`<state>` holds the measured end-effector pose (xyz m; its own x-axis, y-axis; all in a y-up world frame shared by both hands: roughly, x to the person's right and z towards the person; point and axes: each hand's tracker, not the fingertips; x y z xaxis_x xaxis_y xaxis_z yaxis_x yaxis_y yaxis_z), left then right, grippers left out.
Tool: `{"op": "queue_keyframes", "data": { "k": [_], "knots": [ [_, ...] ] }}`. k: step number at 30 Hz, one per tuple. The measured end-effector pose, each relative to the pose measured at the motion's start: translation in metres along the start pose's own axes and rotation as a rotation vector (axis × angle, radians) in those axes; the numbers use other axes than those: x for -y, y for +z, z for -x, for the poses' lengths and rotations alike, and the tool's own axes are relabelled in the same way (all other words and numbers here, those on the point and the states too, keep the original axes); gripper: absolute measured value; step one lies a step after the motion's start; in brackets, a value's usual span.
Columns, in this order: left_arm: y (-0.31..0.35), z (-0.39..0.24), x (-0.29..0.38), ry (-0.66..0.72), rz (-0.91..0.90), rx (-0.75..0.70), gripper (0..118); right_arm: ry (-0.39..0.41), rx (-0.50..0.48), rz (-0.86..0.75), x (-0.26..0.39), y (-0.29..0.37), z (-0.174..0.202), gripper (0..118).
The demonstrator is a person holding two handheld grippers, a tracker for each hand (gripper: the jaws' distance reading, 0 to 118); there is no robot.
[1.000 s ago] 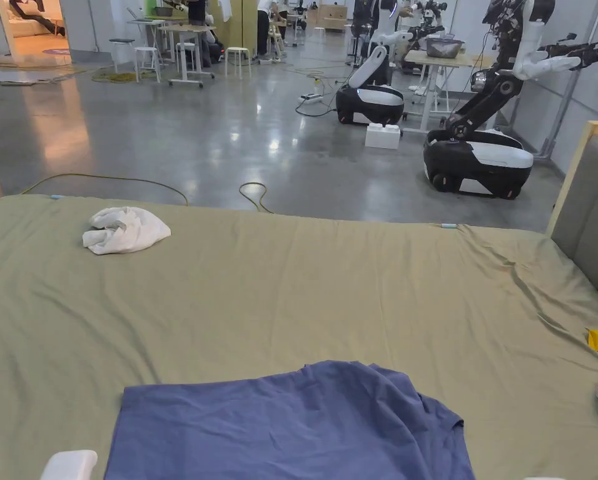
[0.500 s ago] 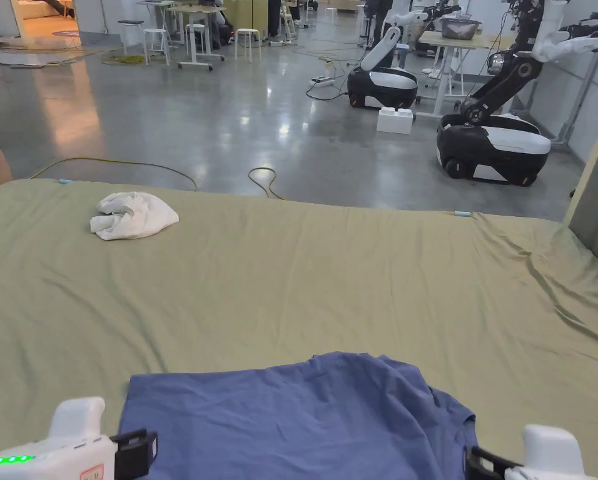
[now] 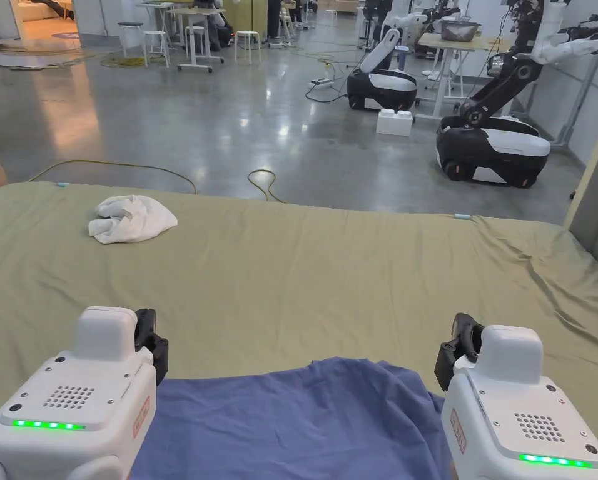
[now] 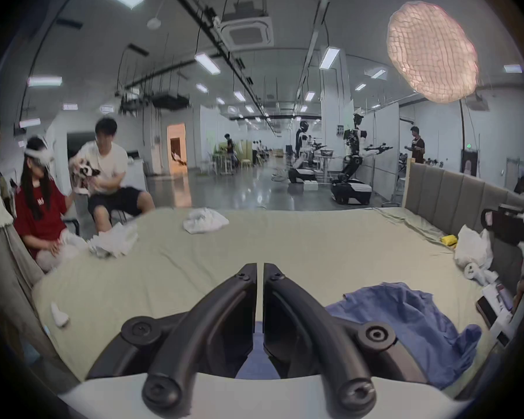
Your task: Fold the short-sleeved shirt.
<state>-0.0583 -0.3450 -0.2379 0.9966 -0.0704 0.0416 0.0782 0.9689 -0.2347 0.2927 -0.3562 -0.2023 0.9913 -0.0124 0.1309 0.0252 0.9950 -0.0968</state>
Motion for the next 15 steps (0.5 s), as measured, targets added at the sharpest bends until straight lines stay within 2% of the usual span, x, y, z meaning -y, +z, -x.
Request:
{"op": "queue_keyframes", "data": {
  "k": [2, 6, 10, 15],
  "knots": [
    [0.001, 0.003, -0.001, 0.024, -0.002, 0.047, 0, 0.01, 0.001, -0.019, -0.001, 0.001, 0.004, 0],
    [-0.006, 0.015, 0.004, 0.066, 0.038, 0.033, 0, 0.026, -0.022, -0.014, -0.003, -0.004, 0.008, 0],
    [-0.052, 0.052, 0.022, 0.154, 0.239, 0.01, 0, 0.029, -0.044, 0.055, 0.006, -0.016, 0.009, 0],
    [-0.15, 0.108, 0.057, 0.31, 0.553, 0.051, 0, 0.047, -0.037, 0.143, 0.027, -0.035, 0.005, 0]
  ]
}}
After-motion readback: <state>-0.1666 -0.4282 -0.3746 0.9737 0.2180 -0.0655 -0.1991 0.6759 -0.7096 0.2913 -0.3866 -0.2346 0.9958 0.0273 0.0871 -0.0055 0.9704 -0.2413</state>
